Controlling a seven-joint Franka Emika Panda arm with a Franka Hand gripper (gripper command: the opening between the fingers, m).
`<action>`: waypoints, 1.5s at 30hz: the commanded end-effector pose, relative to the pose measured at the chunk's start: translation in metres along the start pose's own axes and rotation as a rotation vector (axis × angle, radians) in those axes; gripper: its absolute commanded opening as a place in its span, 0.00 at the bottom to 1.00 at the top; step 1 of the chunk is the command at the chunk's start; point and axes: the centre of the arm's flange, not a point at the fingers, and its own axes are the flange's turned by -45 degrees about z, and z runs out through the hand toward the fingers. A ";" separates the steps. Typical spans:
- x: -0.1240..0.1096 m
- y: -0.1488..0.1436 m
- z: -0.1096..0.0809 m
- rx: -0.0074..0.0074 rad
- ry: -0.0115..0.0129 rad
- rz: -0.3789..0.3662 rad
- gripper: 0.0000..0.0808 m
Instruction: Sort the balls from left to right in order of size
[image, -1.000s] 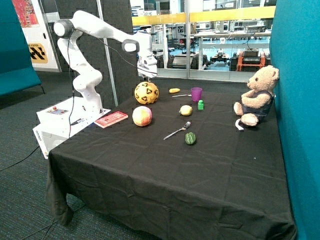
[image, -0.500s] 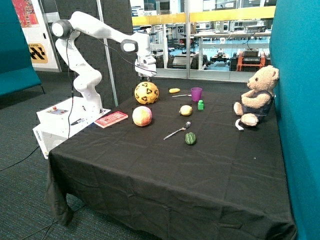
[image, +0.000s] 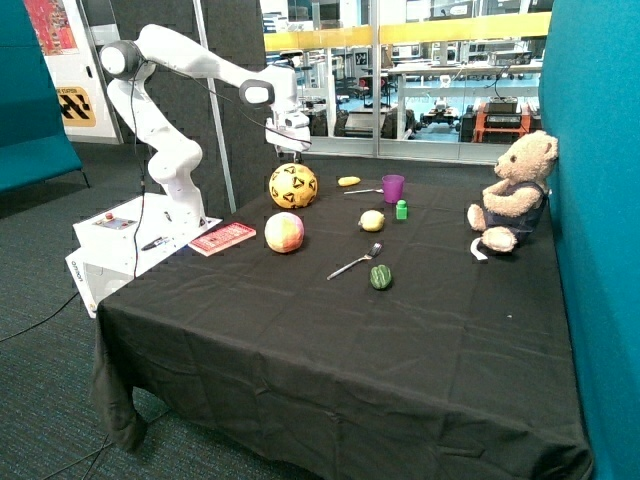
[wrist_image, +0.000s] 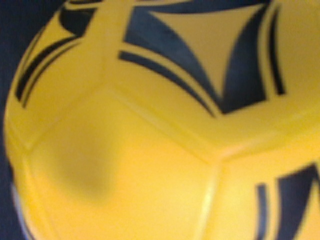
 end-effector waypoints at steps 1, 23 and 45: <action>0.007 -0.015 0.008 -0.0006 0.0023 -0.025 0.58; 0.020 -0.024 0.032 -0.0005 0.0023 -0.004 0.82; 0.008 -0.013 0.045 -0.0005 0.0023 0.043 1.00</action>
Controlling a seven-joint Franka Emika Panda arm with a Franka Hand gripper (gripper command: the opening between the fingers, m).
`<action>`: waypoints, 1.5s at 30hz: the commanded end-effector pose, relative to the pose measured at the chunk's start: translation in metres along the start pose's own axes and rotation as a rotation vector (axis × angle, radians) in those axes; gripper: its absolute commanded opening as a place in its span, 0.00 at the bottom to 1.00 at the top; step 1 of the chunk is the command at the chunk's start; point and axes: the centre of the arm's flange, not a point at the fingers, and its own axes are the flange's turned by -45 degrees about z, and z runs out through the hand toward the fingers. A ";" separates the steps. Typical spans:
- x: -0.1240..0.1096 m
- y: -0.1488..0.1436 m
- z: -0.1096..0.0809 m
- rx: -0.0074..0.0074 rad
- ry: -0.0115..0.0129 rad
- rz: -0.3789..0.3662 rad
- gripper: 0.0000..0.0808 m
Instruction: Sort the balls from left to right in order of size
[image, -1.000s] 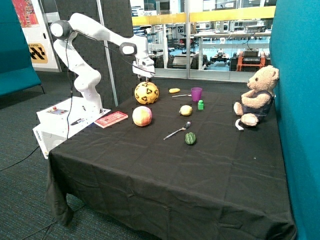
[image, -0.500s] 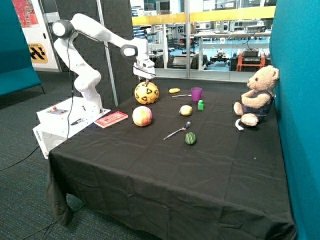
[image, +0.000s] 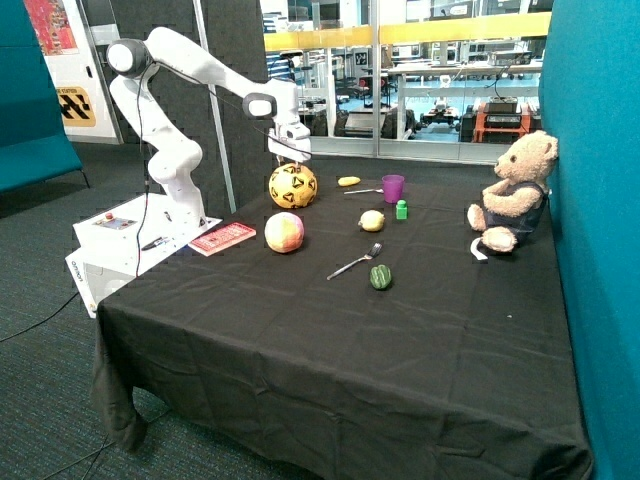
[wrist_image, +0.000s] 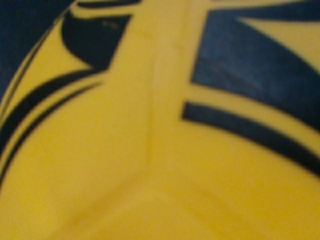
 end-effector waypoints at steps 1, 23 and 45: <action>-0.006 0.000 0.005 -0.0032 -0.0005 0.012 1.00; -0.005 0.002 0.015 -0.0032 -0.0005 0.046 0.26; -0.007 0.007 0.018 -0.0032 -0.0004 0.069 0.00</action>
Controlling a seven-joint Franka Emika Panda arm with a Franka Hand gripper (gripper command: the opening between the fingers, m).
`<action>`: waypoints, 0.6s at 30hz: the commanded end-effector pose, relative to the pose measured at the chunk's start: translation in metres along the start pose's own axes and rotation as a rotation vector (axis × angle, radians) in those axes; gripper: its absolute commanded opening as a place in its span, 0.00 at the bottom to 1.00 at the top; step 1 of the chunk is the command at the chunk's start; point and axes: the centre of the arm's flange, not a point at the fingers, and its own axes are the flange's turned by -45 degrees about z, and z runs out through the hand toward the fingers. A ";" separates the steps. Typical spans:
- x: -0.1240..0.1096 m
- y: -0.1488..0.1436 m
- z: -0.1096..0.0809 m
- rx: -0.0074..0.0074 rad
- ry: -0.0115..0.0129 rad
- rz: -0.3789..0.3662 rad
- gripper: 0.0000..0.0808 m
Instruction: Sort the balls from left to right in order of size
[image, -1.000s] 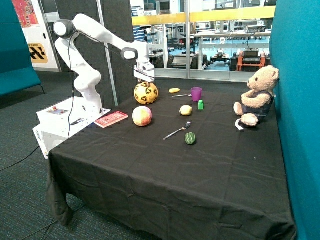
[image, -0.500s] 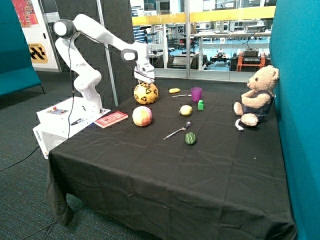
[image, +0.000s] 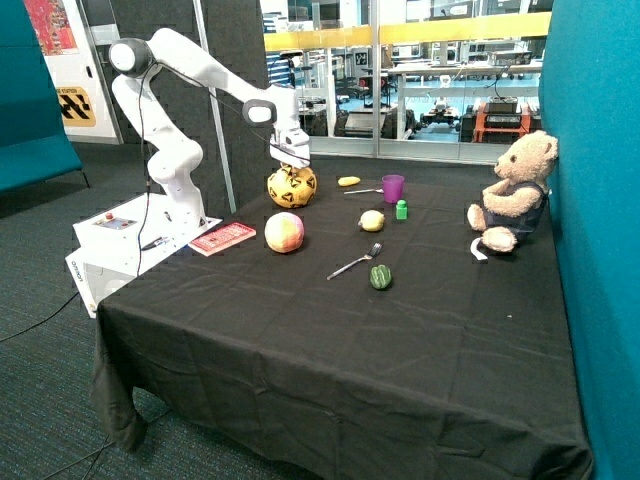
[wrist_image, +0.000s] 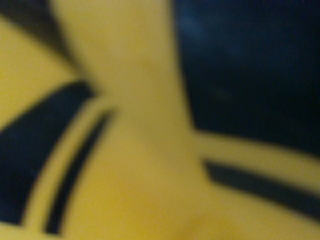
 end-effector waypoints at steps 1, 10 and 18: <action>-0.001 -0.002 0.002 0.0007 -0.0039 0.000 0.00; 0.000 -0.004 -0.001 0.0007 -0.0039 -0.010 0.00; 0.004 -0.001 -0.011 0.0007 -0.0039 -0.023 0.00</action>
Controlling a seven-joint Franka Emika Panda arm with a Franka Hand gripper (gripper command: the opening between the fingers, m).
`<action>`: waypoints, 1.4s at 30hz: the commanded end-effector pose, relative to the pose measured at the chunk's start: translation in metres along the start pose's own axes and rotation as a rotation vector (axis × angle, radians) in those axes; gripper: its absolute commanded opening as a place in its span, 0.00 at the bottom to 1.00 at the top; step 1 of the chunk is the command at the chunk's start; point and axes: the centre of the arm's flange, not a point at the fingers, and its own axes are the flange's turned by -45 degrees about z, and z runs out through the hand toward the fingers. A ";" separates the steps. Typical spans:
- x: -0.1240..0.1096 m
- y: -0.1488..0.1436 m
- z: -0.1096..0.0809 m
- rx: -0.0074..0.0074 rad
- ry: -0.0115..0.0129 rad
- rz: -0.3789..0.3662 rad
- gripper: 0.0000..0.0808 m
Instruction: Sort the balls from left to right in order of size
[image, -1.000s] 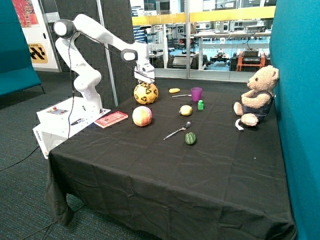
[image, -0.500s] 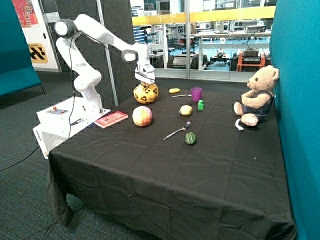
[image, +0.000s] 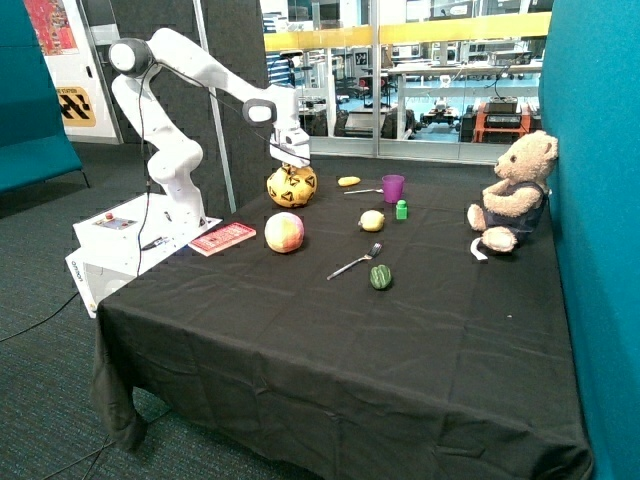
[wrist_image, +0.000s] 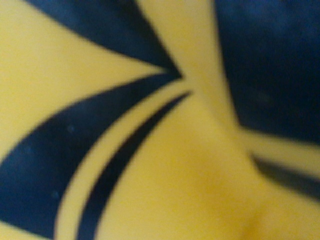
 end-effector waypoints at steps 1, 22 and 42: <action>0.003 0.002 -0.011 0.0030 -0.0017 -0.015 0.00; 0.012 0.023 -0.039 0.0030 -0.0017 -0.028 0.00; 0.002 0.124 -0.049 0.0028 -0.0020 0.188 0.00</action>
